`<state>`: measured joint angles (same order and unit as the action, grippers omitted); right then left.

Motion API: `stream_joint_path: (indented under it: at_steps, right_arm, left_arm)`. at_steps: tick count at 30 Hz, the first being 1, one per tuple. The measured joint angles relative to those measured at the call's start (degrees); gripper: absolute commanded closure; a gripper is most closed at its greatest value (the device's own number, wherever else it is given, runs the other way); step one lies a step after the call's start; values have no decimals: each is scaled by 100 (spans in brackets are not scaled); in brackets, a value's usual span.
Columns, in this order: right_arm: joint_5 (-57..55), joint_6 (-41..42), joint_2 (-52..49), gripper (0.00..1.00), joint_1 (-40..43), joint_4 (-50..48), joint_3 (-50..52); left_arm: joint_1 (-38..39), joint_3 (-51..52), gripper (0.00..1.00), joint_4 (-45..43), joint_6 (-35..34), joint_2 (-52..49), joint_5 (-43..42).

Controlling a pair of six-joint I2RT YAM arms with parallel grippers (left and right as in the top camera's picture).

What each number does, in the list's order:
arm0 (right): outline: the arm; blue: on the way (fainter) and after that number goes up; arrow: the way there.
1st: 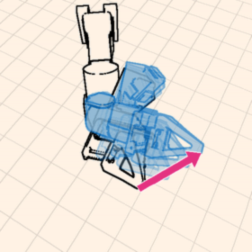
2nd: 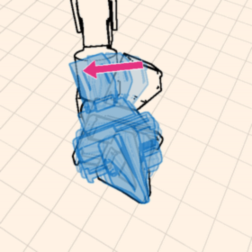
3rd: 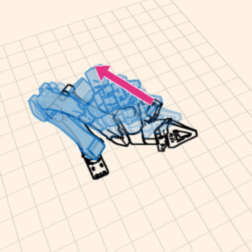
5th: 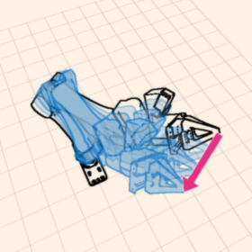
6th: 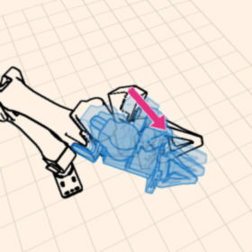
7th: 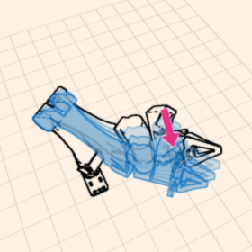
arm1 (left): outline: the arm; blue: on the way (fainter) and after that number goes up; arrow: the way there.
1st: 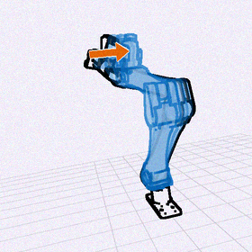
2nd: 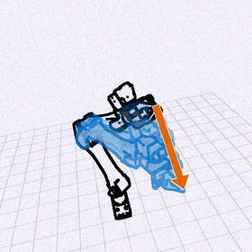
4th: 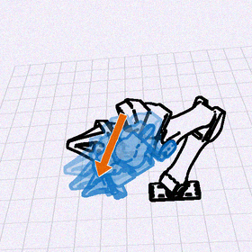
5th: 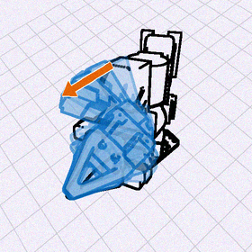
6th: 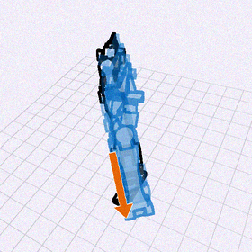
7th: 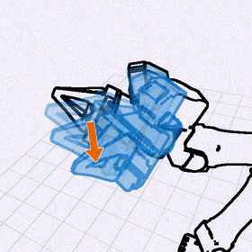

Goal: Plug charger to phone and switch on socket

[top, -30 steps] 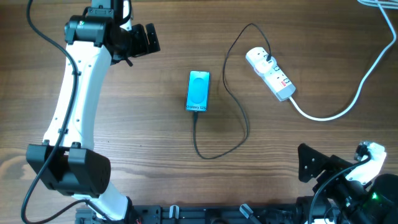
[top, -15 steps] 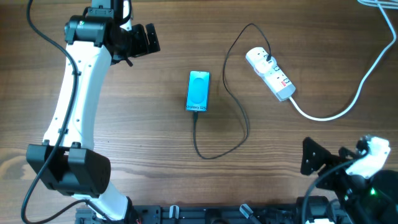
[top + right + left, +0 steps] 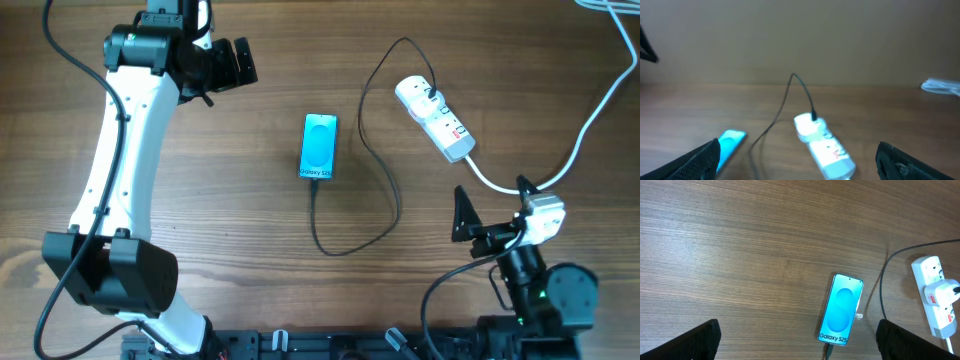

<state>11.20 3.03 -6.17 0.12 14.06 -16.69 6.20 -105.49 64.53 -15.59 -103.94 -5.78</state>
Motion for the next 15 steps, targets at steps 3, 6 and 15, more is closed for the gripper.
stream_joint_path:
  at_steps: [3,6,15]
  right_arm:
    - [59,-264,470,0,66,-597,632]
    - [79,-557,505,0,94,-946,872]
    - [15,-828,518,0,96,-1670,1633]
  left_arm:
    - [0,0,0,0,0,0,-2]
    - [0,0,0,0,0,0,-2]
    - [0,0,0,0,0,0,-2]
